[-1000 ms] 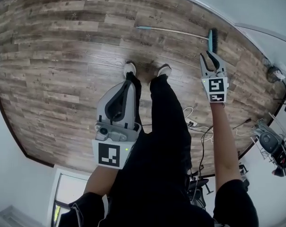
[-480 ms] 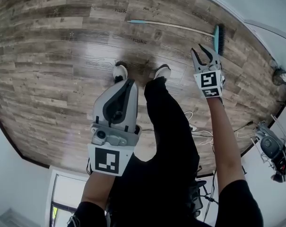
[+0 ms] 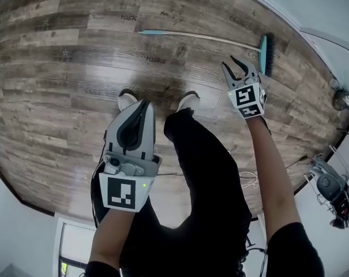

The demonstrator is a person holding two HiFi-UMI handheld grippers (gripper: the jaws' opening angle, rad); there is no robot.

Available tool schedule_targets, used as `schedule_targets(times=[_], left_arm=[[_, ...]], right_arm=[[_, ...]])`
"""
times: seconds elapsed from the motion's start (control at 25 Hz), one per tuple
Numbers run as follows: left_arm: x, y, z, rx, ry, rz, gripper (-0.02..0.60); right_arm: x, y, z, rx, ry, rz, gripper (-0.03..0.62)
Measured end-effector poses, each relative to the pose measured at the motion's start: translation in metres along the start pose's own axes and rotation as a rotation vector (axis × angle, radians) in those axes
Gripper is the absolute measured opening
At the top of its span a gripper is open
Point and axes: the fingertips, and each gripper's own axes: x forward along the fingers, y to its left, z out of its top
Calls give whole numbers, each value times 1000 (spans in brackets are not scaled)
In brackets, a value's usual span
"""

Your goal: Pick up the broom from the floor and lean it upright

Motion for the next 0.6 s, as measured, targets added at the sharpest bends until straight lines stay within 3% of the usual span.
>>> schedule_targets(times=[0.16,0.32,0.6], left_arm=[[27,-10,-37,23,23,-44,18],[54,-17,-61,82,40,-112,18],[110,-11,-79,174,30,-122,18]], right_arm=[[28,-6,-24,-67,21,13,109],[56,-11,-47,-20,23,45,112],[99,-23,-76,-20,24,57,112]])
